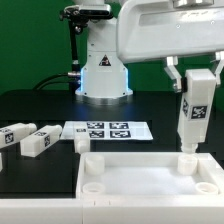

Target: Assemble desk

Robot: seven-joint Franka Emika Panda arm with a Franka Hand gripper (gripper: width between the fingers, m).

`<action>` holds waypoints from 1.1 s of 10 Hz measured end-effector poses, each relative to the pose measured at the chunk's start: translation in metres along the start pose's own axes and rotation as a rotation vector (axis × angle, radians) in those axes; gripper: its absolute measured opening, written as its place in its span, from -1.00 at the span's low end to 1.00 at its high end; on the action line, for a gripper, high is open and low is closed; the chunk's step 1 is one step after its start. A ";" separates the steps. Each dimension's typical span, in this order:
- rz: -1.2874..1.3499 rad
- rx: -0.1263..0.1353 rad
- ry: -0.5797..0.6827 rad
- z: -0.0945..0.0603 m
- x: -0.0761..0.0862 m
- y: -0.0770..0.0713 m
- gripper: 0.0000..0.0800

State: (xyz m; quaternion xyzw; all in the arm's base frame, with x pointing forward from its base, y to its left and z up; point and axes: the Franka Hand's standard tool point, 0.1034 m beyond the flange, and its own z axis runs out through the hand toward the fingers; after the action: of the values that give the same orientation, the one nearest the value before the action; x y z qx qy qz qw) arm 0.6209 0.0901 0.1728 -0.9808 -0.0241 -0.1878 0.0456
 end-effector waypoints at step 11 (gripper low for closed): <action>-0.012 -0.037 0.156 0.042 0.002 -0.006 -0.29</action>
Offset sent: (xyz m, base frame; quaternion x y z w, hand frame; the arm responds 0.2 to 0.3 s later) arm 0.0000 0.0000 0.0000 0.0000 0.0650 0.0000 0.9979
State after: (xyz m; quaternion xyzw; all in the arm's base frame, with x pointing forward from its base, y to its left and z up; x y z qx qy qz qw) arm 0.6380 0.1000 0.1357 -0.9637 -0.0231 -0.2644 0.0280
